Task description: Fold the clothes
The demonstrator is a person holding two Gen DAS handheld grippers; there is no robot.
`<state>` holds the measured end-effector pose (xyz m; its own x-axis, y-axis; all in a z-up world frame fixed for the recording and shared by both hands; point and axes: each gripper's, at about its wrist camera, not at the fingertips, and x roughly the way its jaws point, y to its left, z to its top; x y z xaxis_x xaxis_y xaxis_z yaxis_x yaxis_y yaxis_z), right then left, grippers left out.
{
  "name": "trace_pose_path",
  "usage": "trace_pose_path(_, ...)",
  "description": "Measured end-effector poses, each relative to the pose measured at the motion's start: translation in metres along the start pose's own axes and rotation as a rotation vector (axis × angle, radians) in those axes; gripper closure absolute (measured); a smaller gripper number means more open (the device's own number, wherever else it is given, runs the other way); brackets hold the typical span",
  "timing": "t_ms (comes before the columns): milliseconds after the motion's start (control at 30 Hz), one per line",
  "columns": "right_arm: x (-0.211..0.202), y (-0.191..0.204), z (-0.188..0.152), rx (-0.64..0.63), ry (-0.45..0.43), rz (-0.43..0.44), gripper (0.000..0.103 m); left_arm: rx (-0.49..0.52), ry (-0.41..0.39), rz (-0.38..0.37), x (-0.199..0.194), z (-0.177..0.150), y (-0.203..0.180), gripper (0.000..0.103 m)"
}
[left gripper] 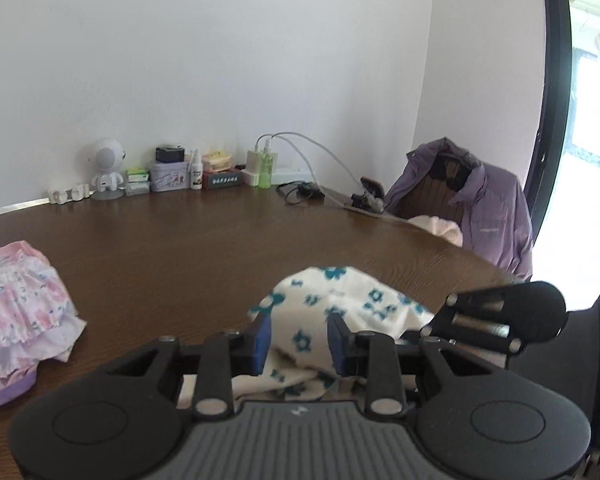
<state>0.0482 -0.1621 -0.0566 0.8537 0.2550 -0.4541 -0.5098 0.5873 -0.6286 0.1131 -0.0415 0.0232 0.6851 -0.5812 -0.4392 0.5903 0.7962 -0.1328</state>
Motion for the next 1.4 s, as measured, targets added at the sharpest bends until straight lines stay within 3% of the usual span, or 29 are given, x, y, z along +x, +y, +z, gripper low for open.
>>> trace_pose_path(100,0.001,0.008,0.0,-0.006,-0.001,-0.003,0.074,0.024,0.031,-0.032,0.021,0.009,-0.013,0.076)
trace_pose_path(267,-0.009,-0.001,-0.003,0.067,-0.032,0.044,0.064,-0.025,0.129,0.015,0.054,0.001,-0.008,0.076)
trace_pose_path(400,-0.029,-0.034,-0.011,0.231,-0.06,0.178,0.057,-0.057,0.123,-0.01,0.051,-0.006,0.002,0.076)
trace_pose_path(567,-0.047,-0.096,-0.037,0.573,-0.076,0.341,0.055,-0.026,0.124,-0.014,0.044,-0.011,0.004,0.074)
trace_pose_path(667,-0.041,-0.122,-0.058,0.709,-0.062,0.328,0.058,-0.005,0.102,-0.009,0.034,-0.009,-0.001,0.073)
trace_pose_path(767,-0.02,-0.127,-0.071,0.765,-0.035,0.359,0.074,0.042,0.083,-0.026,0.025,-0.007,-0.013,0.068)
trace_pose_path(867,-0.005,-0.11,-0.07,0.73,-0.001,0.357,0.074,0.106,0.095,-0.049,0.021,-0.012,-0.027,0.062)
trace_pose_path(1067,-0.004,-0.095,-0.062,0.678,-0.007,0.342,0.074,0.21,0.166,0.003,0.036,-0.029,-0.031,0.061)
trace_pose_path(1133,-0.01,-0.102,-0.066,0.722,-0.027,0.349,0.071,0.21,0.155,0.001,0.033,-0.028,-0.032,0.061)
trace_pose_path(1233,-0.021,-0.122,-0.083,0.859,-0.073,0.332,0.058,0.227,0.118,0.002,0.027,-0.024,-0.035,0.062)
trace_pose_path(1400,-0.008,-0.146,-0.124,1.079,0.001,0.335,0.053,0.29,0.151,0.007,0.034,-0.03,-0.039,0.062)
